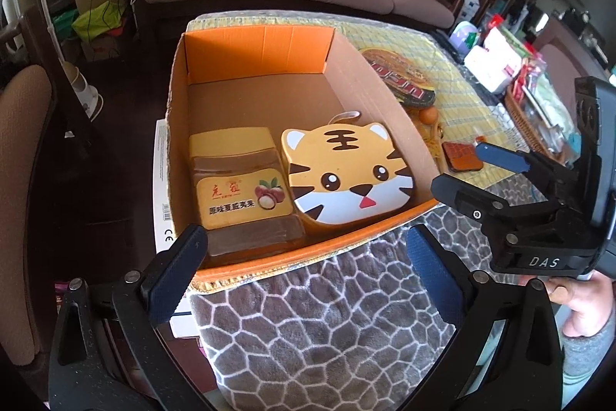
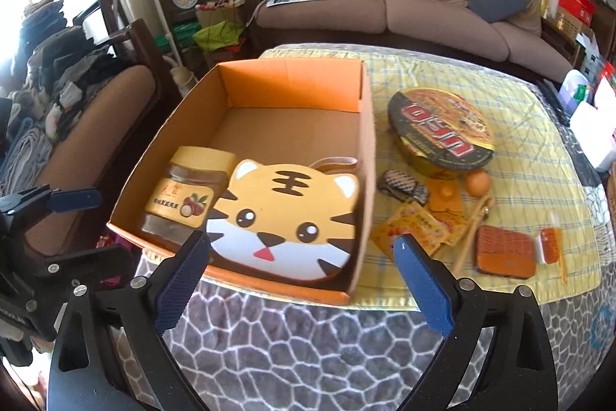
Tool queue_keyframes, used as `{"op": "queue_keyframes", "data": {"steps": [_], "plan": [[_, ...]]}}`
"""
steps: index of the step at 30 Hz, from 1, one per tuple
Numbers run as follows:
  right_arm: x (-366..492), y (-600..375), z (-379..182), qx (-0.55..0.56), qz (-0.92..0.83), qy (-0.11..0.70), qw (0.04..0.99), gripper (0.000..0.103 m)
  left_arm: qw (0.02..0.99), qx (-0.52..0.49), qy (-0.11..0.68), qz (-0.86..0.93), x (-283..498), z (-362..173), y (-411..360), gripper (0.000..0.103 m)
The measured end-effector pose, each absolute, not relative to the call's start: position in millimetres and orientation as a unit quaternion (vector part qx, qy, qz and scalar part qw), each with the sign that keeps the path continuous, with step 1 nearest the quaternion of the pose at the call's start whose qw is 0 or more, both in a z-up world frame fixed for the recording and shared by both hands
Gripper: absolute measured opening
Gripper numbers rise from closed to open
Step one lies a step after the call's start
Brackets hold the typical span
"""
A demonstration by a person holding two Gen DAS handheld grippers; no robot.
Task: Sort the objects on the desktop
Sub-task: 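Withdraw the right tool from the box toward the noodle cup, then grasp the UFO noodle cup rim with the right tool and lift it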
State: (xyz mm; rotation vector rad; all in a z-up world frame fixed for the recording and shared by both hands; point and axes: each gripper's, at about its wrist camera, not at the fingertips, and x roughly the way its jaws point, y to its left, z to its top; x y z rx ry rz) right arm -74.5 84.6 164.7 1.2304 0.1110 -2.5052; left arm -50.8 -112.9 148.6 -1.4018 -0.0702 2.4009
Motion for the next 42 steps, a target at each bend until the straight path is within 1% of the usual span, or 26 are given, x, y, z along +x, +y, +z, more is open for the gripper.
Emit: {"op": "queue_keyframes", "data": {"steps": [2, 6, 10, 14, 20, 22, 25, 29, 30, 31, 32, 34, 35, 37, 38, 42], "plan": [[-73, 92, 166, 0.429, -0.887, 0.037, 0.170, 0.103, 0.182, -0.494, -0.020, 0.850, -51, 151, -106, 0.103], [-73, 107, 166, 0.429, -0.888, 0.035, 0.161, 0.103, 0.191, -0.491, -0.009, 0.850, -56, 157, -85, 0.103], [-80, 136, 168, 0.430, -0.889, 0.007, 0.160, 0.103, 0.205, -0.491, -0.012, 0.847, -72, 161, -63, 0.103], [-98, 185, 170, 0.436, -0.886, -0.046, 0.150, 0.103, 0.225, -0.490, -0.035, 0.841, -102, 170, -39, 0.103], [-136, 266, 171, 0.430, -0.882, -0.144, 0.125, 0.103, 0.244, -0.496, -0.020, 0.833, -168, 178, 16, 0.103], [-150, 286, 168, 0.428, -0.879, -0.171, 0.122, 0.103, 0.253, -0.501, -0.029, 0.827, -190, 176, 31, 0.103], [-174, 309, 164, 0.424, -0.874, -0.206, 0.120, 0.103, 0.257, -0.520, -0.045, 0.814, -234, 166, 54, 0.103], [-210, 328, 149, 0.425, -0.864, -0.240, 0.124, 0.102, 0.264, -0.549, -0.055, 0.791, -293, 139, 80, 0.103], [-217, 331, 145, 0.426, -0.859, -0.251, 0.129, 0.100, 0.268, -0.557, -0.050, 0.784, -306, 131, 86, 0.103], [-224, 334, 140, 0.429, -0.853, -0.264, 0.134, 0.091, 0.271, -0.564, -0.046, 0.778, -315, 123, 90, 0.103], [-230, 336, 134, 0.434, -0.845, -0.280, 0.139, 0.074, 0.270, -0.571, -0.042, 0.774, -321, 115, 96, 0.102], [-240, 337, 122, 0.439, -0.828, -0.312, 0.155, 0.059, 0.266, -0.583, -0.034, 0.767, -337, 100, 104, 0.100], [-245, 337, 116, 0.441, -0.821, -0.323, 0.164, 0.059, 0.268, -0.588, -0.032, 0.763, -345, 93, 107, 0.097], [-255, 331, 104, 0.450, -0.813, -0.326, 0.175, 0.059, 0.265, -0.593, -0.024, 0.760, -353, 84, 113, 0.094], [-258, 328, 101, 0.454, -0.813, -0.320, 0.176, 0.059, 0.264, -0.595, -0.017, 0.759, -357, 80, 115, 0.090], [-270, 320, 87, 0.464, -0.816, -0.300, 0.169, 0.059, 0.257, -0.595, 0.019, 0.761, -365, 75, 127, 0.090]]}}
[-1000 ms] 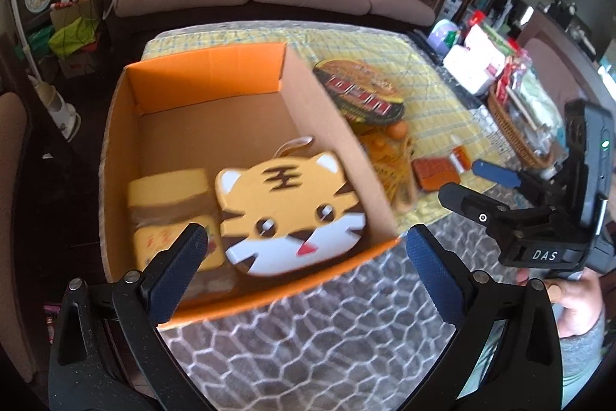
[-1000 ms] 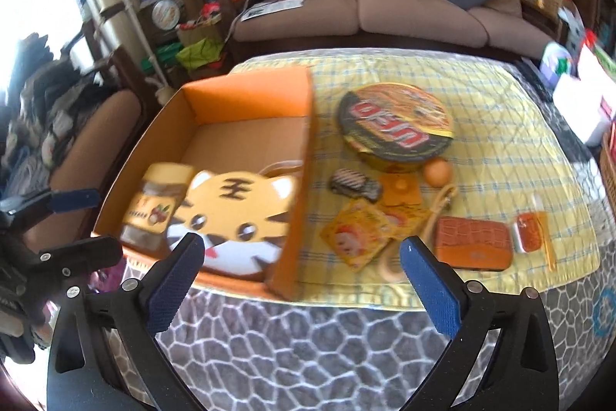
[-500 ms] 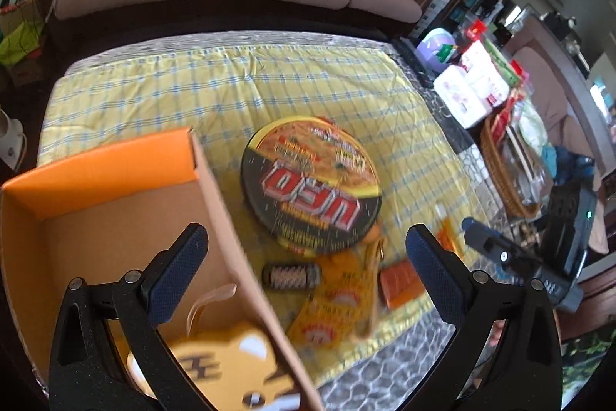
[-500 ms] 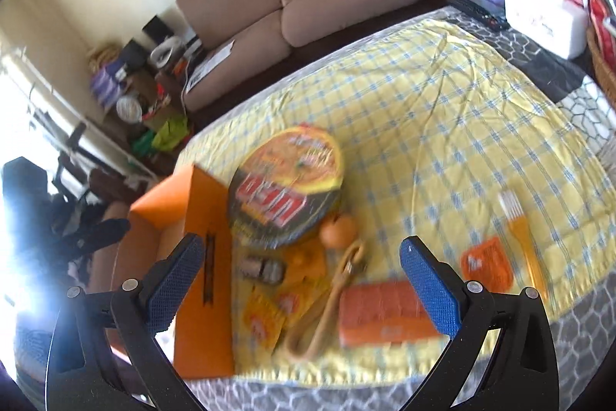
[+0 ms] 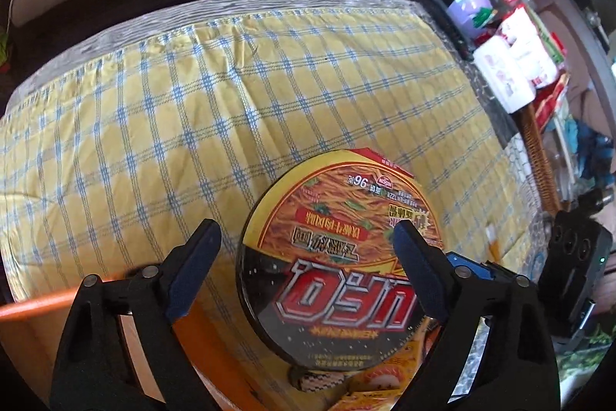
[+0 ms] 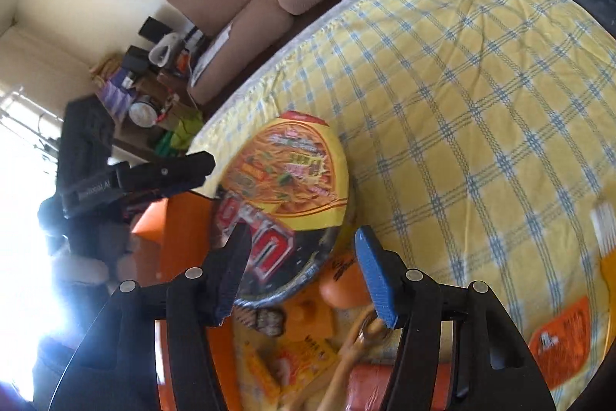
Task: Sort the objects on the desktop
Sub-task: 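Grasp the UFO noodle cup rim with the right tool and lift it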
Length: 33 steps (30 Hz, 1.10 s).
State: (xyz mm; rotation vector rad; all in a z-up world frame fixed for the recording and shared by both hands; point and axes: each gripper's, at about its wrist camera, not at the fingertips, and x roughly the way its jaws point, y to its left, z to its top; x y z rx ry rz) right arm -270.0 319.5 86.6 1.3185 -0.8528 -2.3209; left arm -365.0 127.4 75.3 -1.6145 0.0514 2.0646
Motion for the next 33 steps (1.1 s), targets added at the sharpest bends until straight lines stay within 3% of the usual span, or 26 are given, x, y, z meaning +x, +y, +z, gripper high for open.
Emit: {"op": "queue_keyframes", "data": {"steps": [7, 9, 10, 11, 17, 25, 33], "plan": [[-275, 316, 77, 0.466, -0.821, -0.282, 0.168, 0.059, 0.252, -0.599, 0.120, 0.750, -374, 63, 160, 0.085], [-276, 315, 76, 0.466, -0.822, -0.280, 0.171, 0.054, 0.245, -0.608, 0.141, 0.742, -376, 55, 164, 0.084], [-276, 315, 75, 0.465, -0.820, -0.283, 0.178, 0.042, 0.243, -0.612, 0.139, 0.740, -377, 52, 165, 0.085], [-276, 314, 73, 0.469, -0.817, -0.284, 0.180, 0.036, 0.248, -0.618, 0.120, 0.736, -379, 50, 163, 0.083], [-280, 316, 71, 0.470, -0.813, -0.299, 0.172, 0.035, 0.252, -0.635, 0.044, 0.729, -377, 50, 154, 0.083], [-273, 321, 126, 0.425, -0.845, -0.288, 0.151, 0.035, 0.290, -0.574, -0.027, 0.765, -357, 137, 126, 0.083], [-265, 272, 201, 0.394, -0.860, -0.255, 0.202, 0.035, 0.289, -0.511, -0.062, 0.807, -313, 222, 34, 0.086]]}}
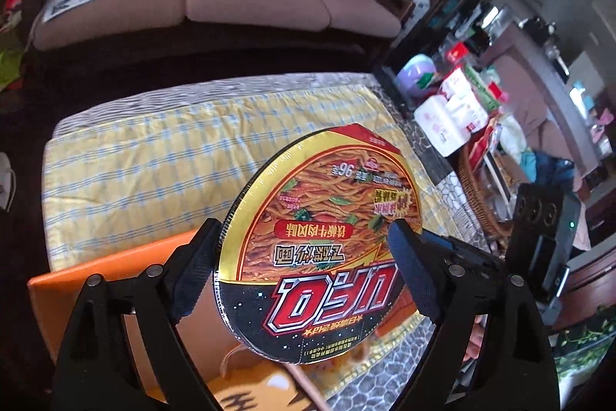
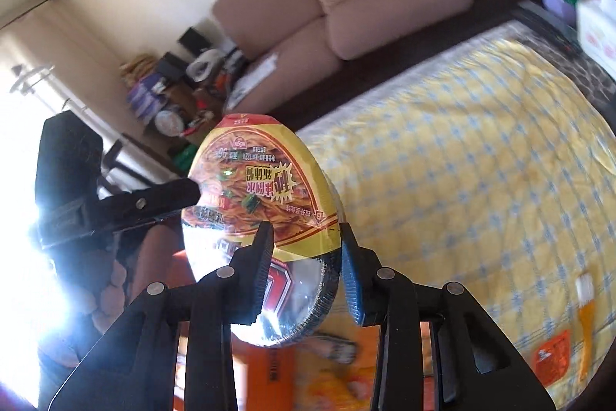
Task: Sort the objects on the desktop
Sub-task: 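Grasp the UFO noodle cup rim with the right tool and lift it, then lower the UFO noodle cup into the orange box with both tools and release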
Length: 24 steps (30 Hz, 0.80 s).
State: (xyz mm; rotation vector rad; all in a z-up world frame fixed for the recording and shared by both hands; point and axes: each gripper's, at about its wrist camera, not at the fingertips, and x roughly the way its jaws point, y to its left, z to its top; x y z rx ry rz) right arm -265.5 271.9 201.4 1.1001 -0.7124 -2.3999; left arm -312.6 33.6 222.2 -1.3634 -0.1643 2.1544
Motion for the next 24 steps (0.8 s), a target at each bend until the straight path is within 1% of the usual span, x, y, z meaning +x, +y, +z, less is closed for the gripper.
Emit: {"op": "queue_keyframes", "data": {"steps": [4, 9, 15, 18, 22, 24], "plan": [[-264, 221, 214, 0.403, -0.853, -0.234, 0.236, 0.035, 0.260, -0.517, -0.092, 0.811, -298, 216, -28, 0.087], [-270, 154, 204, 0.432, -0.842, -0.199, 0.256, 0.035, 0.225, -0.542, -0.147, 0.796, -291, 169, -90, 0.088], [-282, 107, 173, 0.474, -0.837, -0.133, 0.238, 0.035, 0.217, -0.573, -0.194, 0.766, -288, 107, -117, 0.088], [-286, 92, 161, 0.490, -0.838, -0.090, 0.222, 0.035, 0.215, -0.588, -0.199, 0.754, -287, 86, -115, 0.088], [-287, 71, 147, 0.507, -0.838, -0.011, 0.199, 0.036, 0.215, -0.604, -0.193, 0.742, -286, 67, -110, 0.088], [-288, 61, 139, 0.513, -0.839, 0.038, 0.178, 0.039, 0.217, -0.606, -0.187, 0.742, -287, 64, -106, 0.087]]}}
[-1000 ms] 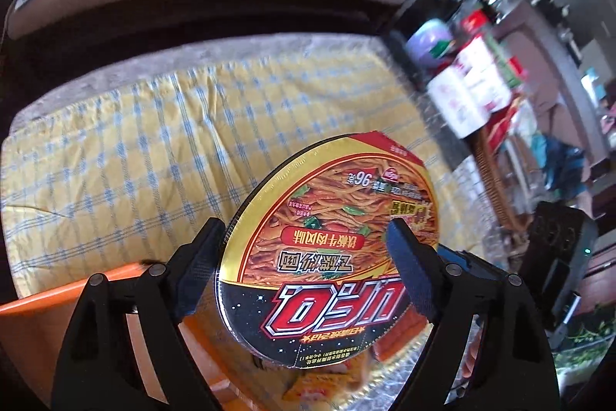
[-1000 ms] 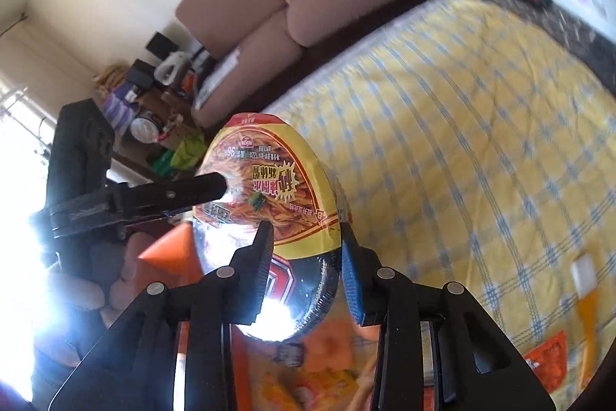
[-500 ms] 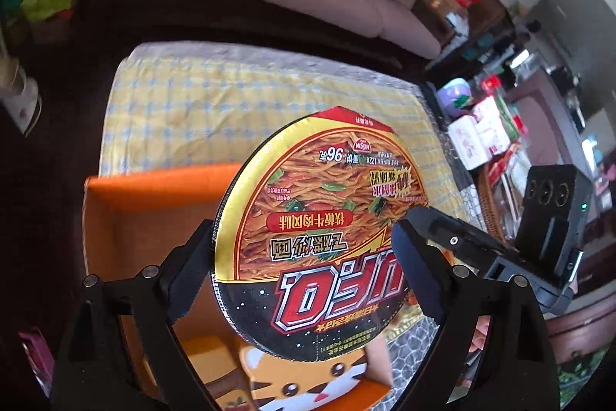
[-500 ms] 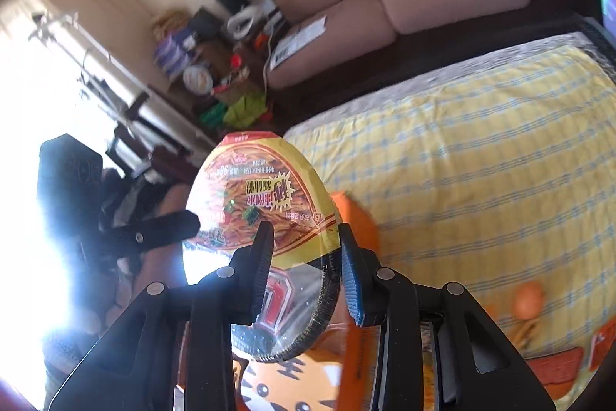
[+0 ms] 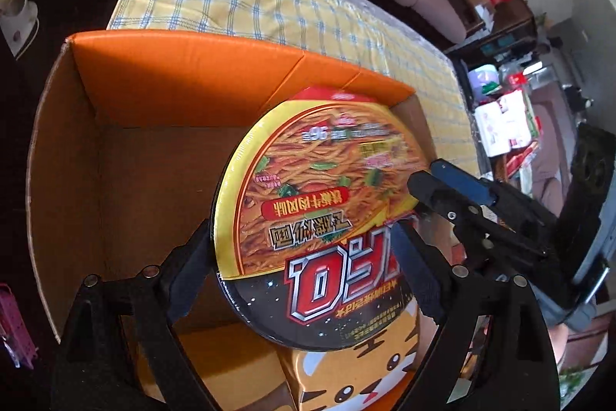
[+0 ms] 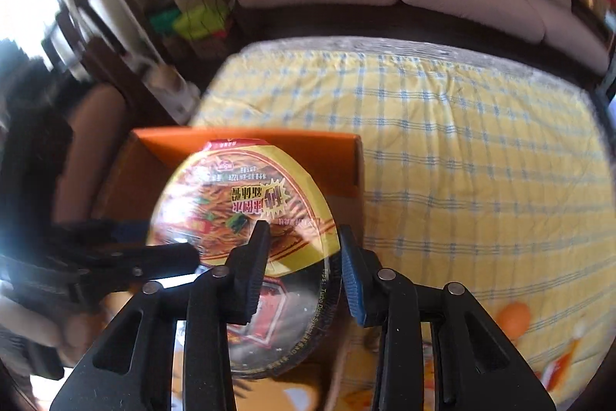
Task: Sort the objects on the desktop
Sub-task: 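Lower the UFO noodle cup into the orange box with both tools and release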
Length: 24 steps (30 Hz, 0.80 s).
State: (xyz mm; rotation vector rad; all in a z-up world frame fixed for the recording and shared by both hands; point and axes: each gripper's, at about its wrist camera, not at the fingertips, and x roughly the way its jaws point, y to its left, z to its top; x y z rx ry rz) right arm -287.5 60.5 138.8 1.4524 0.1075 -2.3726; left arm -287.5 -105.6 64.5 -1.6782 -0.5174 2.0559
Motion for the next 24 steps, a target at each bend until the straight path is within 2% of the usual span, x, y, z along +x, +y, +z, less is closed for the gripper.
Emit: {"op": "queue_keyframes", "data": {"steps": [2, 4, 7, 12, 14, 16, 20, 24], "plan": [[-285, 49, 134, 0.508, -0.842, 0.090, 0.156, 0.039, 0.210, -0.607, -0.177, 0.746, -289, 63, -103, 0.089], [-279, 39, 136, 0.487, -0.852, 0.128, 0.145, 0.049, 0.209, -0.608, -0.180, 0.745, -289, 59, -104, 0.089], [-273, 35, 139, 0.467, -0.858, 0.160, 0.140, 0.046, 0.204, -0.609, -0.187, 0.743, -291, 54, -106, 0.088], [-267, 56, 151, 0.465, -0.864, 0.098, 0.164, 0.047, 0.197, -0.607, -0.173, 0.750, -289, 54, -98, 0.092], [-259, 68, 160, 0.461, -0.867, 0.075, 0.173, 0.052, 0.197, -0.598, -0.167, 0.759, -284, 62, -100, 0.102], [-252, 78, 168, 0.455, -0.871, 0.067, 0.173, 0.058, 0.196, -0.587, -0.152, 0.770, -278, 74, -100, 0.103], [-231, 103, 180, 0.447, -0.875, 0.047, 0.179, 0.059, 0.193, -0.564, -0.120, 0.794, -259, 103, -100, 0.103], [-209, 127, 184, 0.449, -0.875, 0.049, 0.175, 0.061, 0.212, -0.540, -0.119, 0.806, -242, 137, -105, 0.103]]}}
